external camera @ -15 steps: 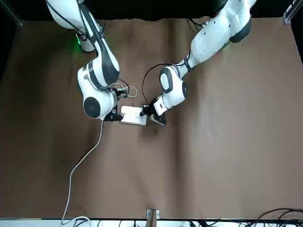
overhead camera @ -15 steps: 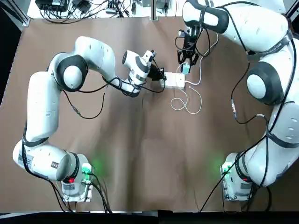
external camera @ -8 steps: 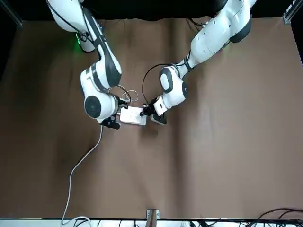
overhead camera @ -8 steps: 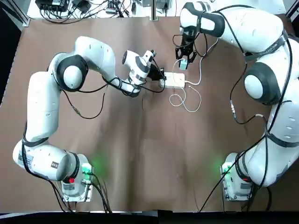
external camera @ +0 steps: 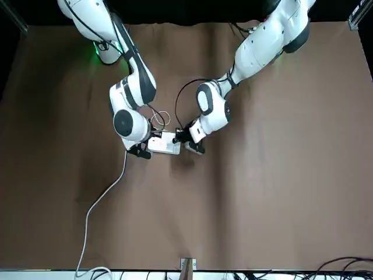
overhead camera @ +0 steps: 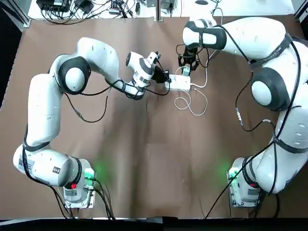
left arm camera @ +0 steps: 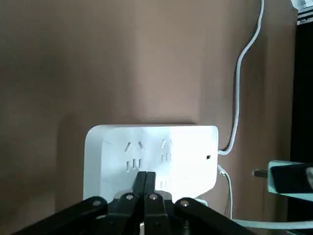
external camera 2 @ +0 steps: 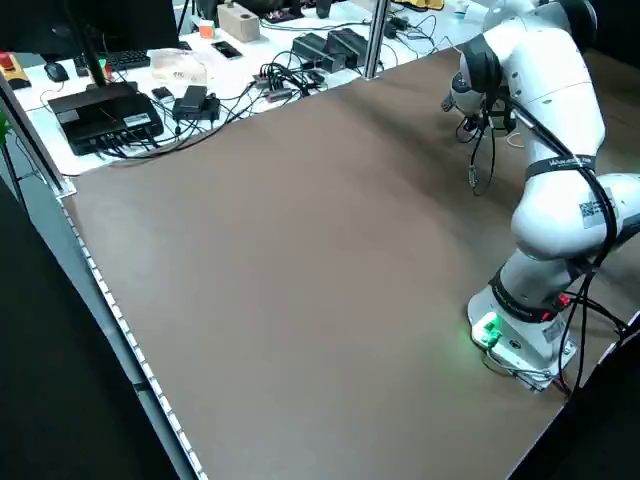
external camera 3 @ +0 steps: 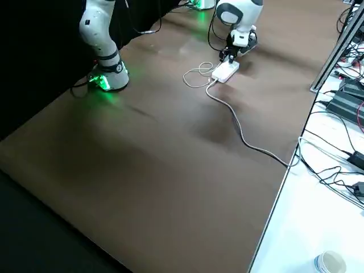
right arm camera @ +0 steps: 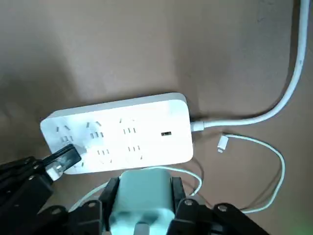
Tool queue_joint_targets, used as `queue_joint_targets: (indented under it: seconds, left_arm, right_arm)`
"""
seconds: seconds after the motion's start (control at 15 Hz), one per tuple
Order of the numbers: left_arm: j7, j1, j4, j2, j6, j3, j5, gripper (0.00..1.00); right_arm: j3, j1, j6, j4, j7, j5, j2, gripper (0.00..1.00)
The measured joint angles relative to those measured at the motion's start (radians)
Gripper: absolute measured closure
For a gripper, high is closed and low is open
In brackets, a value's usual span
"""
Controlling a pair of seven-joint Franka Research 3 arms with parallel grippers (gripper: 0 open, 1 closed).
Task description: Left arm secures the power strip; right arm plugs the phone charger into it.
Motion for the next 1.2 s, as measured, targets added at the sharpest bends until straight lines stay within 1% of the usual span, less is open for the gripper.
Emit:
queue_joint_targets:
  seconds: [0.2,0.47,0.67,0.93,1.2]
  left_arm:
    - [0.000,0.000,0.000,0.000,-0.001,0.000,0.000,0.99]
    - [0.000,0.000,0.000,0.000,-0.002,0.000,0.000,0.99]
    - [0.000,0.000,0.000,0.000,-0.002,0.001,0.000,0.99]
    - [0.000,0.000,0.000,0.000,-0.002,0.001,0.000,0.99]
    - [0.000,0.000,0.000,0.000,-0.002,0.001,0.000,0.99]
  right_arm:
    - [0.000,0.006,0.037,-0.043,0.000,-0.001,-0.017,0.52]
    - [0.001,0.011,0.063,-0.056,0.000,-0.031,-0.024,0.52]
    - [0.003,0.033,0.089,-0.069,0.000,-0.039,-0.021,0.52]
    - [0.004,0.075,0.143,-0.081,0.000,-0.041,0.006,0.52]
    - [0.004,0.093,0.158,-0.081,0.000,-0.041,0.031,0.52]
